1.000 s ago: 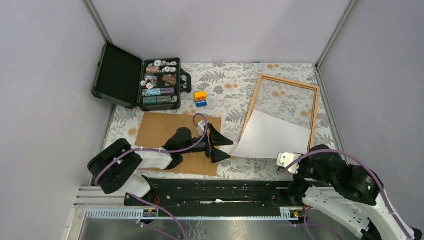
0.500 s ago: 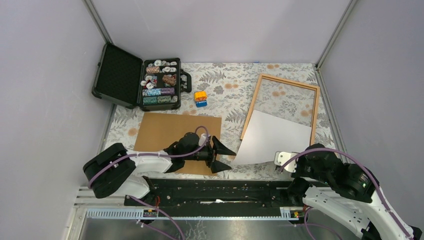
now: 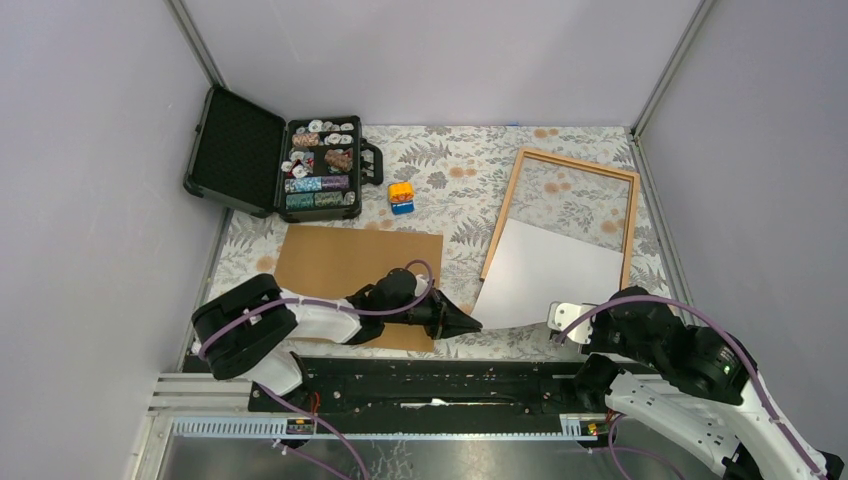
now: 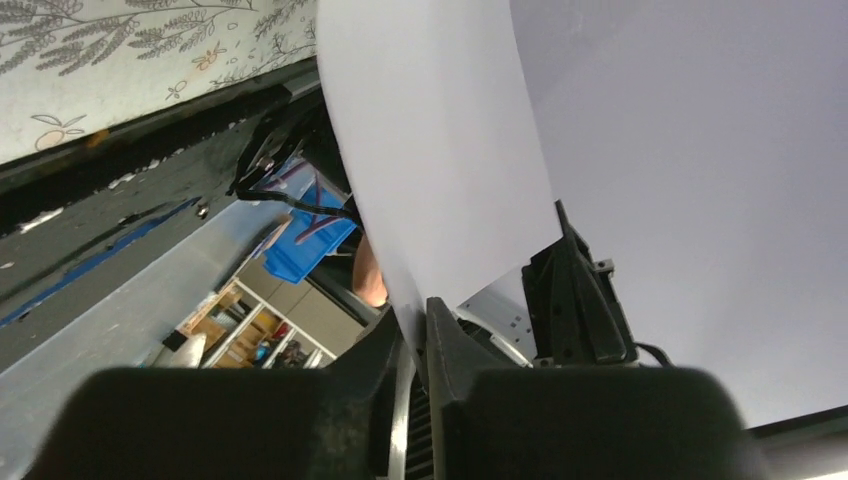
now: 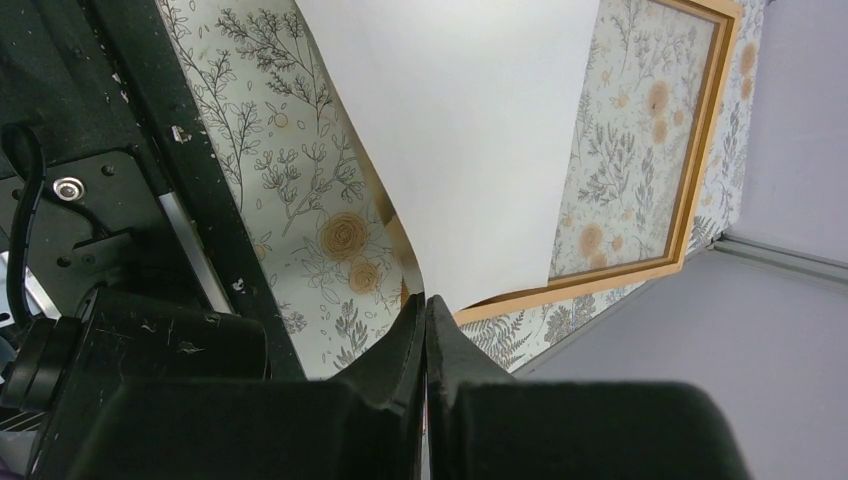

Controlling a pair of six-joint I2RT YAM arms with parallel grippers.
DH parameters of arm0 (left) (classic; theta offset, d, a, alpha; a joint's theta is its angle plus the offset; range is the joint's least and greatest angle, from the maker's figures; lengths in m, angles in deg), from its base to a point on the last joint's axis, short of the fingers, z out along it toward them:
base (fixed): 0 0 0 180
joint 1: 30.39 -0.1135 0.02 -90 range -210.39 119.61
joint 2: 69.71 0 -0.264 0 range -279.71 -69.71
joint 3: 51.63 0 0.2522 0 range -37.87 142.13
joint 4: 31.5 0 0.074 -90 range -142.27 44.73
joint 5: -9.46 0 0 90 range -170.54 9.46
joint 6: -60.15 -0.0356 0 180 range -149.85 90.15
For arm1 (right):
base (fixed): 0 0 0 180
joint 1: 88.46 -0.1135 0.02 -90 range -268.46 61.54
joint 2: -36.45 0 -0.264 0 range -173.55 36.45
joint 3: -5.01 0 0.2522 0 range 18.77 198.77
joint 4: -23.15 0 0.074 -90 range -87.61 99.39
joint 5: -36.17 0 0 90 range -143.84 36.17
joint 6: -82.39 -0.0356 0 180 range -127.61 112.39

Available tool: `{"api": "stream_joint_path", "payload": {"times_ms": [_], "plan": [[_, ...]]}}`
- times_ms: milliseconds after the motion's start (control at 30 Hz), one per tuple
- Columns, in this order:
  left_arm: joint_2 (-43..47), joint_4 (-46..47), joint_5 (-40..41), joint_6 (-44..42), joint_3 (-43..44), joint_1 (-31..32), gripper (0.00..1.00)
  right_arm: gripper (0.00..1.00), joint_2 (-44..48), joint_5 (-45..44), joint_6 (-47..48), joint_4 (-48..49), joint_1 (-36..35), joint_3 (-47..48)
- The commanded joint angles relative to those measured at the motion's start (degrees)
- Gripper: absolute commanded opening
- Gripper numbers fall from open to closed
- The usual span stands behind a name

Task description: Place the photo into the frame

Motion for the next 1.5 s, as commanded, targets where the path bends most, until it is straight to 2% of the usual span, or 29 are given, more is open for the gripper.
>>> {"api": "stream_joint_path", "payload": {"times_ms": [0, 67, 233, 267, 400, 467, 500, 533, 700, 833, 1000, 1067, 1133, 1167, 1233, 1333, 1467], "plan": [[-3.10, 4.81, 0.59, 0.27, 3.36, 0.11, 0.07, 0.02, 0.44, -1.99, 0.85, 1.09, 0.20, -0.58], [-4.03, 5.88, 0.41, -0.65, 4.47, 0.34, 0.00, 0.06, 0.59, -2.10, 0.84, 0.64, 0.17, -0.58], [-2.85, -0.12, 3.02, -6.95, 8.85, 0.58, 0.00, 0.15, 0.34, -1.91, 0.84, -0.22, 0.13, -0.27], [-2.72, -1.53, 3.48, -8.38, 9.88, 0.63, 0.00, 0.20, 0.43, -2.02, 0.77, -0.26, 0.14, -0.11], [-3.68, -1.98, 4.33, -12.19, 12.93, 0.55, 0.00, 0.58, 1.57, -0.53, 0.12, 0.42, 0.13, 1.45], [-4.42, 0.28, 5.02, -12.61, 13.38, 0.48, 0.00, 0.85, 2.42, 1.95, 0.05, 1.20, 0.18, 1.94], [-4.97, 0.58, 5.30, -13.48, 13.99, 0.35, 0.00, 0.96, 2.98, 2.93, -0.12, 1.93, 0.14, 1.92], [-5.62, 0.52, 5.20, -14.55, 14.97, 0.13, 0.00, 0.99, 3.36, 3.43, -0.54, 2.74, 0.13, 1.87], [-9.84, -1.06, 4.29, -21.16, 21.17, -0.66, 0.00, 1.00, 2.30, 3.51, -8.46, 9.53, 0.13, 5.40], [-11.02, -3.08, 3.78, -28.27, 24.29, -0.56, 0.00, 1.00, 2.01, 1.40, -21.73, 22.99, 0.13, 6.34], [-3.53, -21.37, 12.24, -42.02, 26.34, 0.09, 0.00, 1.00, -0.47, 2.31, -30.44, 32.64, 0.15, 5.67], [-1.17, -24.63, 14.57, -45.33, 26.03, 0.03, 0.00, 1.00, -2.40, -2.84, -34.93, 34.33, 0.18, 5.69], [0.00, -26.64, 16.10, -48.55, 26.28, 0.05, 0.00, 1.00, -5.12, -12.57, -44.41, 35.67, 0.15, 5.69], [0.03, -27.25, 16.12, -49.66, 26.56, 0.05, 0.00, 0.99, -6.29, -16.55, -50.22, 35.97, 0.13, 5.29], [-0.78, -25.60, 14.43, -49.66, 26.06, -0.08, 0.00, 1.00, -7.61, -16.02, -56.59, 38.31, 0.14, 2.91], [-3.47, -22.27, 11.90, -49.02, 26.24, -0.10, 0.00, 1.00, -9.22, -13.74, -59.37, 43.46, 0.14, -1.65], [-5.09, -20.32, 12.45, -49.58, 26.45, -0.02, 0.00, 1.00, -11.95, -23.08, -61.82, 43.74, 0.20, -2.71]]}}
